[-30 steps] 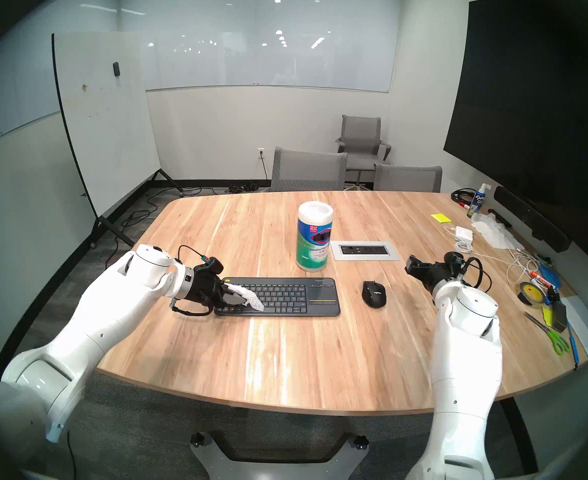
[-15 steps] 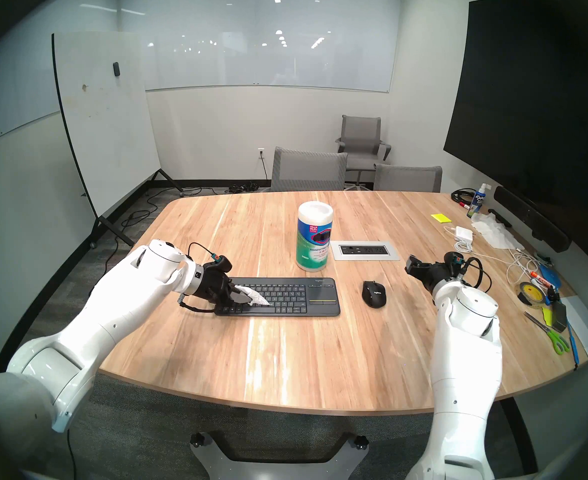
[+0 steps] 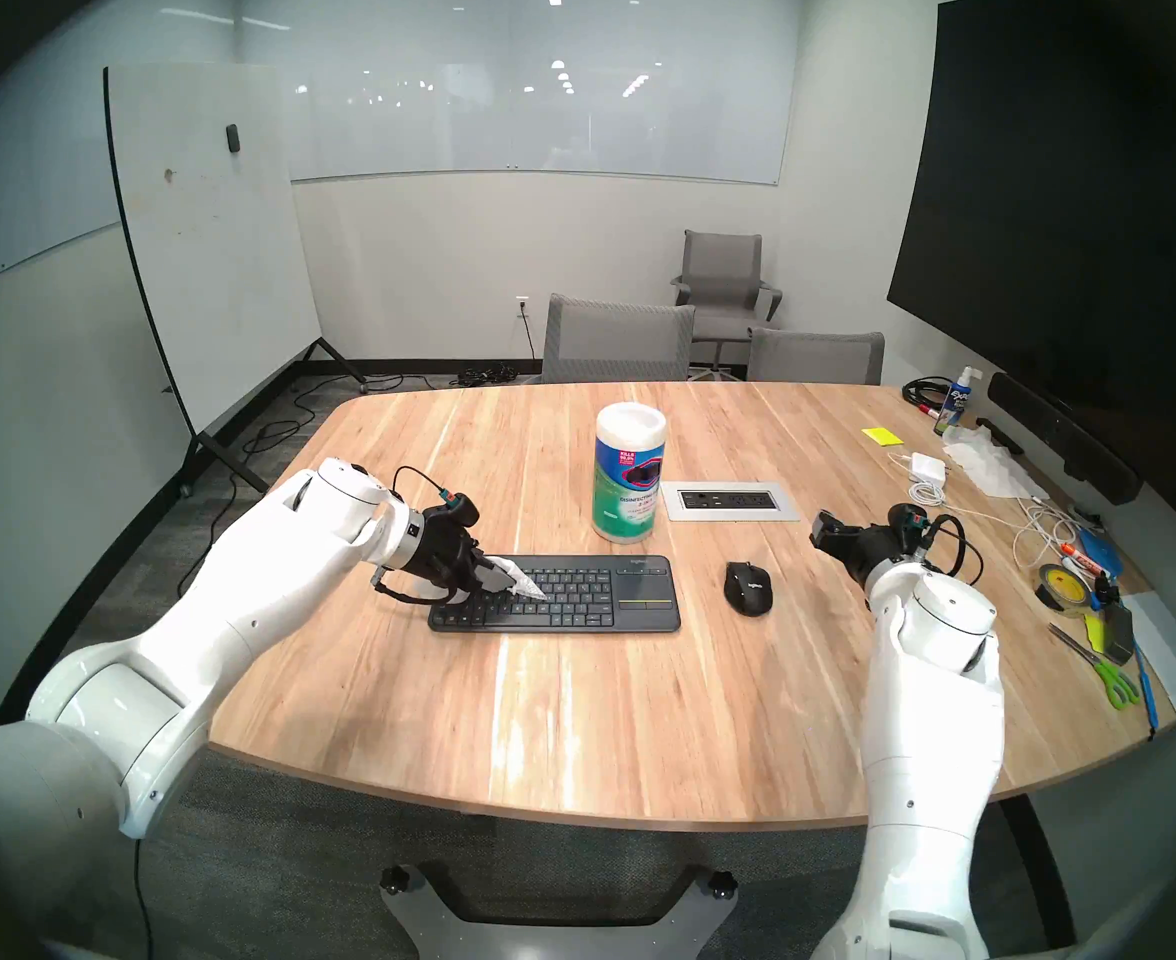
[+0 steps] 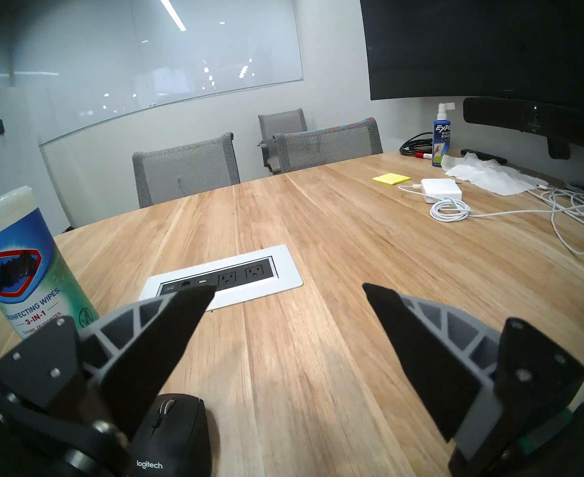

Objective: Wipe the keyboards and mice with a disinfecting wipe, then set the wipe down

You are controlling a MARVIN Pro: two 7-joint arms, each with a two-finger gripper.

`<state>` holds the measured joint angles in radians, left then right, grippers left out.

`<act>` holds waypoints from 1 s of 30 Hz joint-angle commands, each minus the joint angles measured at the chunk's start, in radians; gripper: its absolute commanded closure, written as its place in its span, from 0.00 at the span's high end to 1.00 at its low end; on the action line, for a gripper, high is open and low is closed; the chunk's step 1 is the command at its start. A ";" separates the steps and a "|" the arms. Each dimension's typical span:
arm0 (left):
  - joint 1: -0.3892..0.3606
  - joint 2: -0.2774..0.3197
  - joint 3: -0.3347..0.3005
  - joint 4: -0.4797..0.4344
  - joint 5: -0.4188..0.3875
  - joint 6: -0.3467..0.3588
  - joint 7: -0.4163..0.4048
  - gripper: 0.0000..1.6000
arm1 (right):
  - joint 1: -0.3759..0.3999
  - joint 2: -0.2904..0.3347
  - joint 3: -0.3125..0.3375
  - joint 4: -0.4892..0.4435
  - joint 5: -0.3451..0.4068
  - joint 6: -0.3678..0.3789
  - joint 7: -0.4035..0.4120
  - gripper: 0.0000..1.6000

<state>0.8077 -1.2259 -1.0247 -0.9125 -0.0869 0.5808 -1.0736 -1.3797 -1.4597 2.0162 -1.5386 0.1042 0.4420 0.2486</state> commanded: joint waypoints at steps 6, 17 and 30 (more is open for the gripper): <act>-0.079 -0.060 0.035 0.004 0.018 0.002 -0.026 0.00 | 0.012 0.002 -0.001 -0.022 0.001 -0.003 -0.002 1.00; -0.127 -0.109 0.058 0.075 0.036 -0.003 -0.024 0.00 | 0.012 0.002 -0.001 -0.022 0.001 -0.003 -0.002 1.00; -0.216 -0.178 0.056 0.217 0.052 -0.030 0.004 0.00 | 0.012 0.002 -0.001 -0.021 0.001 -0.004 -0.001 1.00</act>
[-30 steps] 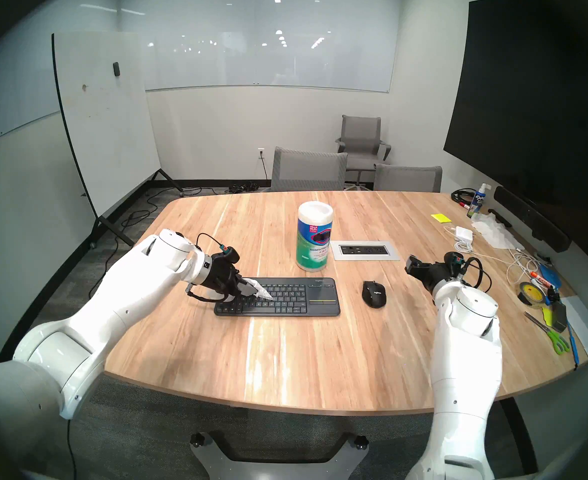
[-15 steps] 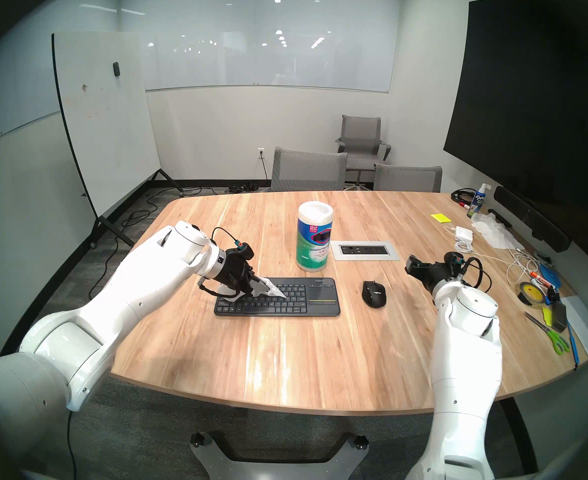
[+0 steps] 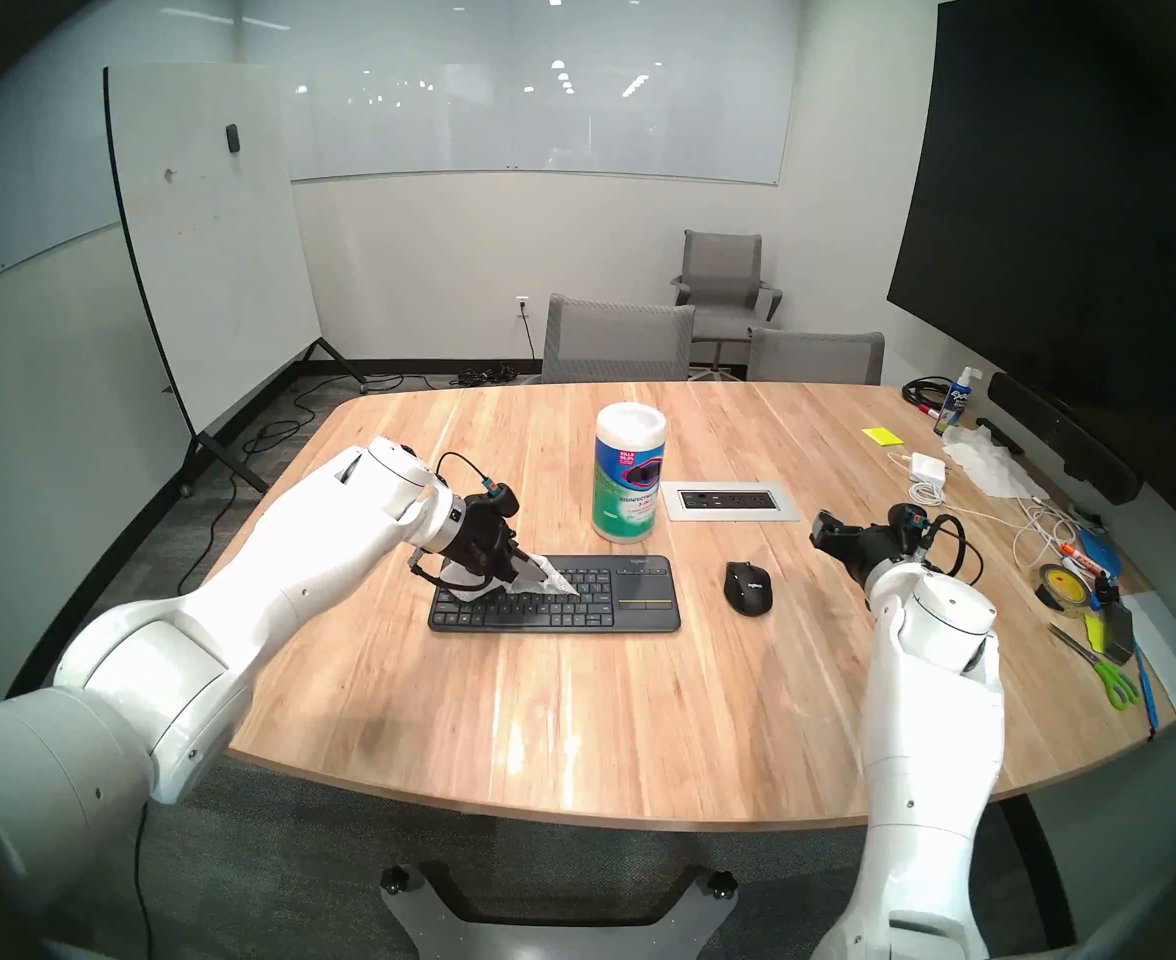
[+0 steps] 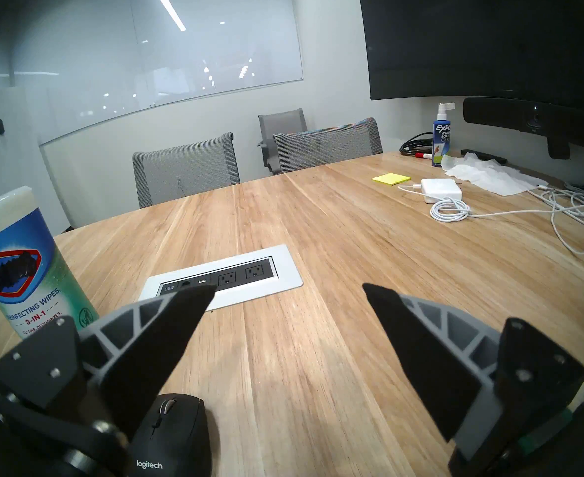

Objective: Wipe the keyboards and mice with a disinfecting wipe, then set the wipe down

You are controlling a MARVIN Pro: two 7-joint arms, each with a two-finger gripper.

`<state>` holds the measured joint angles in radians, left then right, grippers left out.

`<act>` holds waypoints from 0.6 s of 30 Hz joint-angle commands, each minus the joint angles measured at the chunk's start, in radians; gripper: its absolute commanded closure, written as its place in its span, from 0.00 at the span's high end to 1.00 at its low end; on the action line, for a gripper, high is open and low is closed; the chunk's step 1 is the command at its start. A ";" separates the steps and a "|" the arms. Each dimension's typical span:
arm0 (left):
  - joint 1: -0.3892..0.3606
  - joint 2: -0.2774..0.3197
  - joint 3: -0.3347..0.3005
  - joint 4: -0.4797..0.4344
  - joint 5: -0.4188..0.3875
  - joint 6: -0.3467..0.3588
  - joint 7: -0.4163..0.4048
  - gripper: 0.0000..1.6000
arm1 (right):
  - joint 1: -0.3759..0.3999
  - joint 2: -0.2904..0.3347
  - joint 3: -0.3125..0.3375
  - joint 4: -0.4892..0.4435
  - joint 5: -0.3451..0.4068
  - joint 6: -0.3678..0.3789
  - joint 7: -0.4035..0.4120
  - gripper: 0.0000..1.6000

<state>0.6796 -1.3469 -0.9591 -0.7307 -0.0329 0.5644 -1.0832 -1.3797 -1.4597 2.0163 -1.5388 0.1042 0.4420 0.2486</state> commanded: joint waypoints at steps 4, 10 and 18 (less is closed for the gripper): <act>-0.116 -0.078 -0.010 0.072 0.002 -0.023 0.023 0.00 | 0.012 0.002 -0.001 -0.020 0.001 -0.004 -0.001 1.00; -0.152 -0.109 -0.005 0.131 0.007 -0.043 0.034 0.00 | 0.012 0.002 -0.001 -0.020 0.001 -0.004 -0.001 1.00; -0.187 -0.154 0.006 0.193 0.016 -0.064 0.038 0.00 | 0.012 0.002 -0.001 -0.020 0.001 -0.004 -0.001 1.00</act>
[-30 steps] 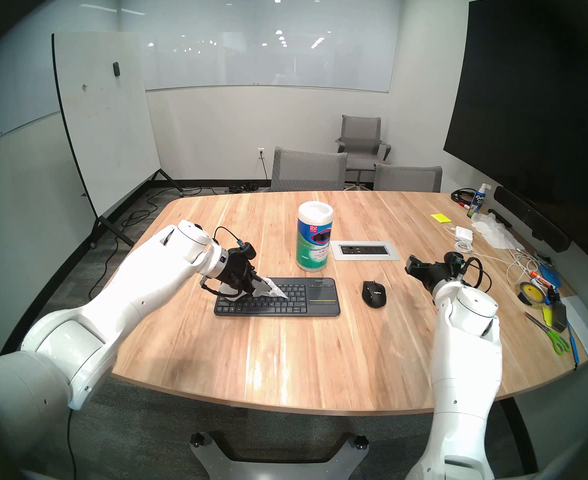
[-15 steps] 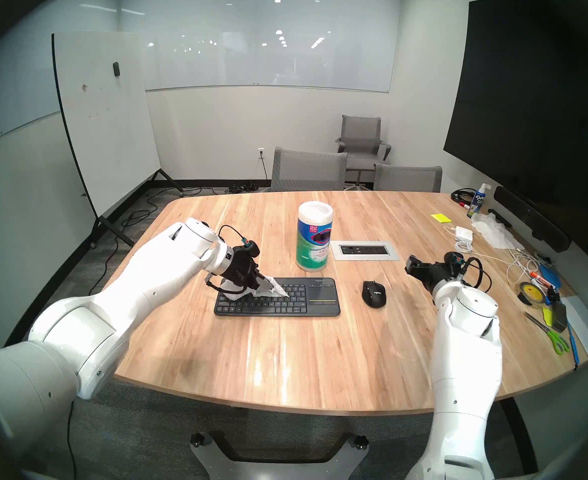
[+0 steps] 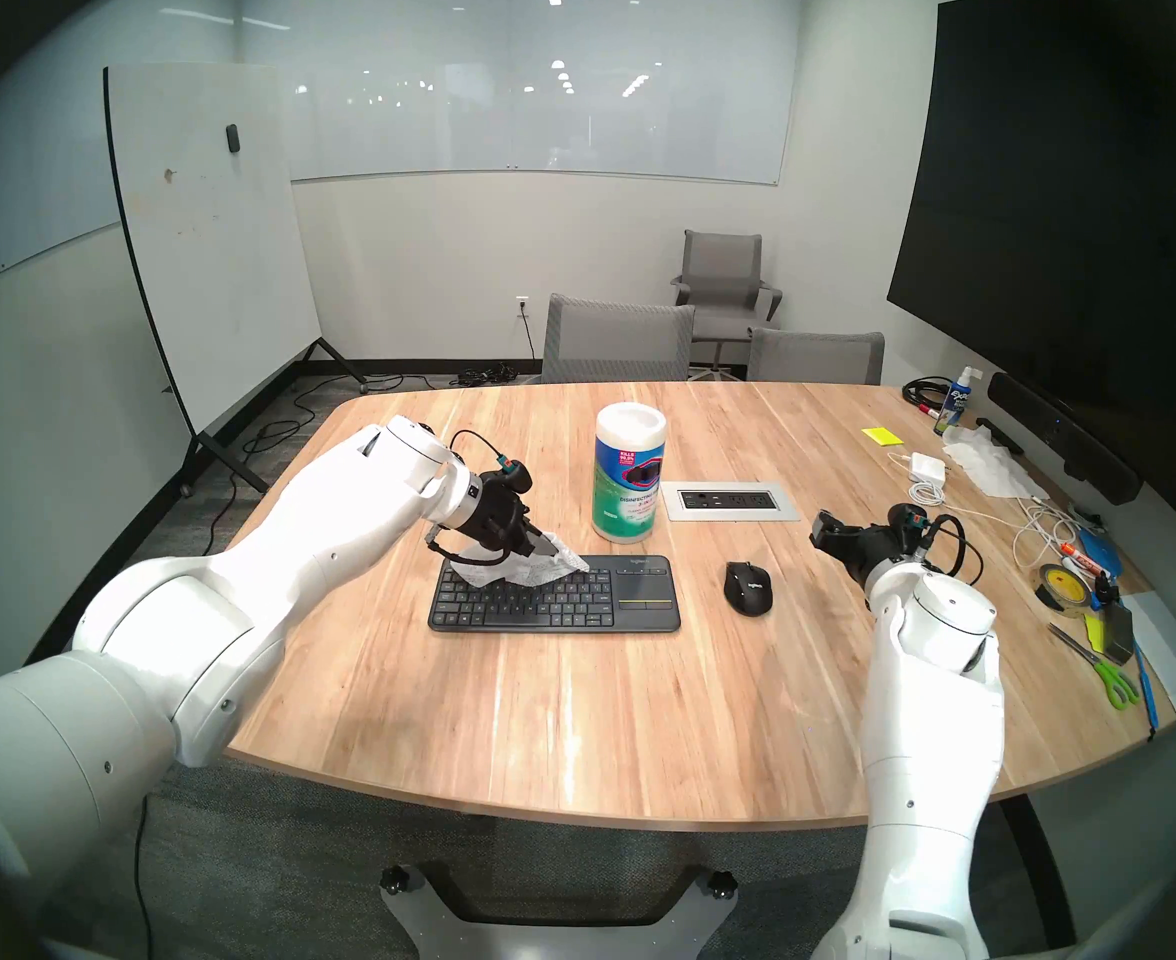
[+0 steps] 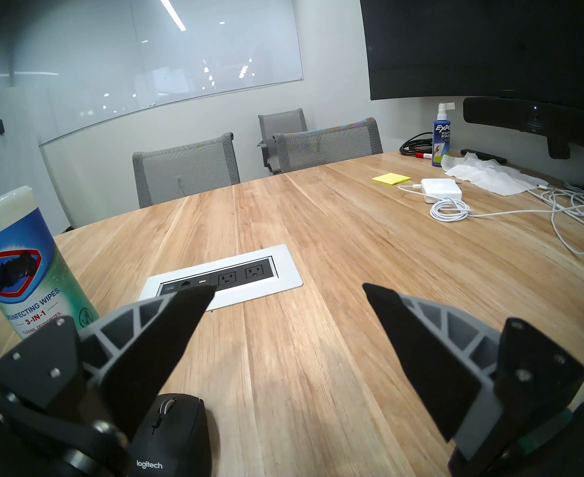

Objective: Wipe the keyboards and mice with a disinfecting wipe, then set the wipe down

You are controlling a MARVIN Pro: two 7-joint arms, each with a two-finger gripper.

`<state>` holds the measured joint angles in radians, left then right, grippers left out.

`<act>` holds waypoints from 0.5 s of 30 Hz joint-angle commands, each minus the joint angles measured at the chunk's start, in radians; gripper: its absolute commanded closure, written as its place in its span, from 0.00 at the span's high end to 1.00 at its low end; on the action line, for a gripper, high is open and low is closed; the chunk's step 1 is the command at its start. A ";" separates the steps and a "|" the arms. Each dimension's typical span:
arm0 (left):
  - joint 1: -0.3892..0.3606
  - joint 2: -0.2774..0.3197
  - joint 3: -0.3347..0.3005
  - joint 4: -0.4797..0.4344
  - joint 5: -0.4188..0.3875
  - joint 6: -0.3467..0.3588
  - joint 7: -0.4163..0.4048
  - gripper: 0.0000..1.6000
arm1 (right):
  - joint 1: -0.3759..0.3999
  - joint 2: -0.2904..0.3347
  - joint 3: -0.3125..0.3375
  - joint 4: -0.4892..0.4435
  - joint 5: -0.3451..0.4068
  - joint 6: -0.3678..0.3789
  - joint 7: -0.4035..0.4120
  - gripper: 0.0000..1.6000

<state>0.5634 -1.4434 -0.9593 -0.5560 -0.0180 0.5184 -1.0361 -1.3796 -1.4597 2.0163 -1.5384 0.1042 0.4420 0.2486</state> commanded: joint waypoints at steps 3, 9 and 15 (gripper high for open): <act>-0.076 -0.068 0.011 0.019 0.004 -0.023 -0.013 0.00 | 0.012 0.002 -0.001 -0.021 0.001 -0.004 -0.001 1.00; -0.119 -0.083 0.006 0.036 0.006 -0.037 -0.011 0.00 | 0.012 0.002 -0.001 -0.020 0.001 -0.004 -0.001 1.00; -0.151 -0.082 0.001 0.056 0.009 -0.047 -0.020 0.00 | 0.012 0.002 -0.001 -0.021 0.001 -0.004 -0.001 1.00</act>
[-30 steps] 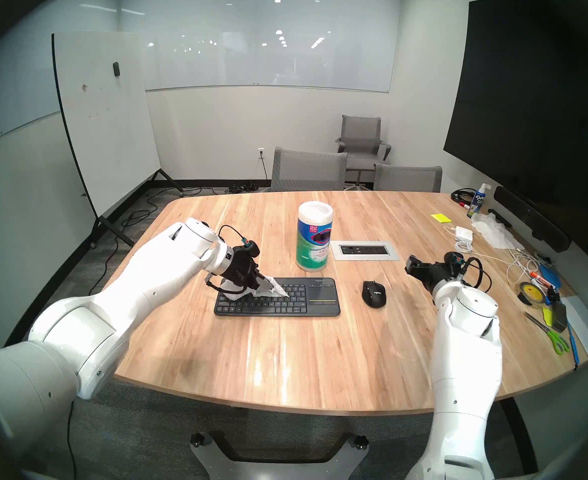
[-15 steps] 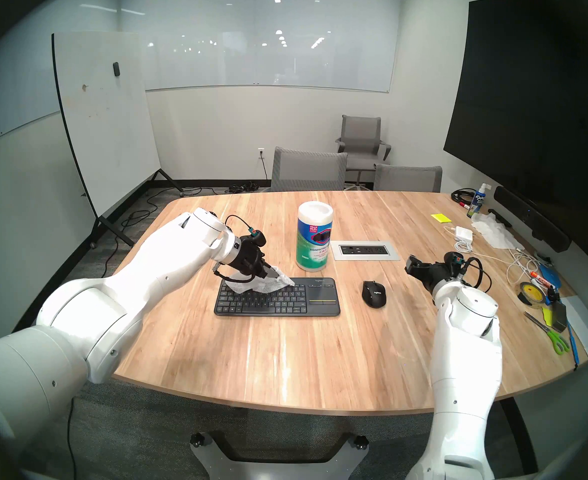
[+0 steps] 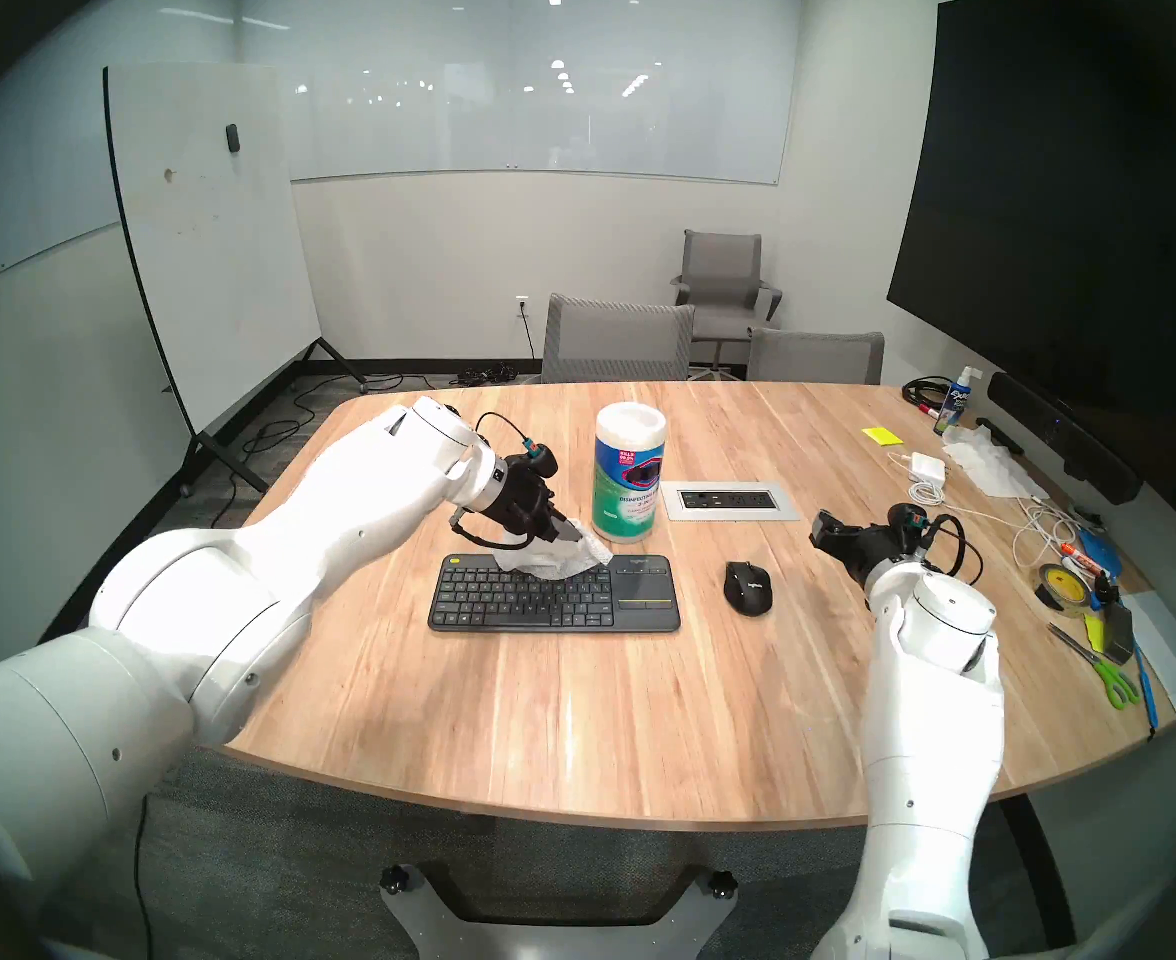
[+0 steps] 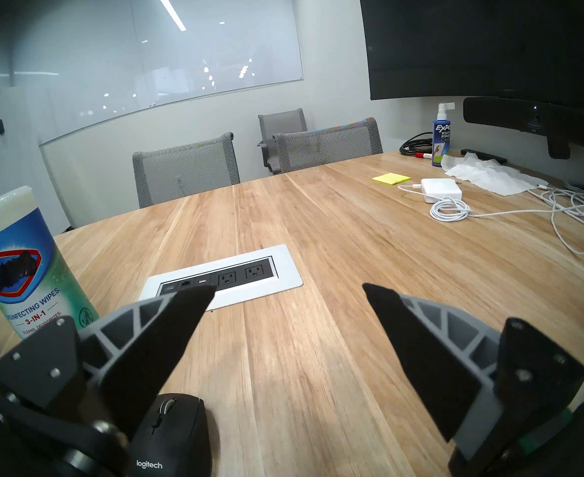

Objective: Wipe the keyboards and mice with a disinfecting wipe, then set the wipe down

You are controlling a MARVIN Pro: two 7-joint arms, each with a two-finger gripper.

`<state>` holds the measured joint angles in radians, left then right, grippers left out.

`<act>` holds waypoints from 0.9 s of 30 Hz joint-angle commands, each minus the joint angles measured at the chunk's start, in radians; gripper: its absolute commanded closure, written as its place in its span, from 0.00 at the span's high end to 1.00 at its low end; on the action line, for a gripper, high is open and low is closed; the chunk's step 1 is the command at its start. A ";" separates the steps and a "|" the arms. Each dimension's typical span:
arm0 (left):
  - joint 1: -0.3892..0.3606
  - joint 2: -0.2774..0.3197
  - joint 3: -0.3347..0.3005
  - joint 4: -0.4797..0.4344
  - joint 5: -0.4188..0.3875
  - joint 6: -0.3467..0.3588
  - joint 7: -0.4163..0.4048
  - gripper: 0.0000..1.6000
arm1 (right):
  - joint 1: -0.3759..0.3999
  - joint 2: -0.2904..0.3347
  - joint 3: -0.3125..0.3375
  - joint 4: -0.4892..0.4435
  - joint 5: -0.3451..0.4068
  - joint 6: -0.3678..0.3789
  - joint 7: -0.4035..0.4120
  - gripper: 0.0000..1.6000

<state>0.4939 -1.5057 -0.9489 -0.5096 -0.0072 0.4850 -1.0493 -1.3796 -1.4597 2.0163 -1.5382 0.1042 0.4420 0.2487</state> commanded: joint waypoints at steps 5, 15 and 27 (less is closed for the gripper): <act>-0.088 -0.028 -0.012 0.023 -0.008 -0.020 -0.034 0.00 | 0.012 0.002 -0.001 -0.022 0.001 -0.003 -0.002 1.00; -0.072 -0.014 -0.008 -0.035 -0.008 -0.011 -0.079 0.00 | 0.012 0.002 -0.001 -0.023 0.001 -0.003 -0.002 1.00; -0.078 0.067 -0.034 -0.132 -0.008 0.039 -0.104 0.00 | 0.012 0.002 -0.001 -0.022 0.001 -0.003 -0.002 1.00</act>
<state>0.4311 -1.4936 -0.9692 -0.5486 -0.0088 0.4760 -1.1226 -1.3796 -1.4597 2.0163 -1.5386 0.1042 0.4420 0.2485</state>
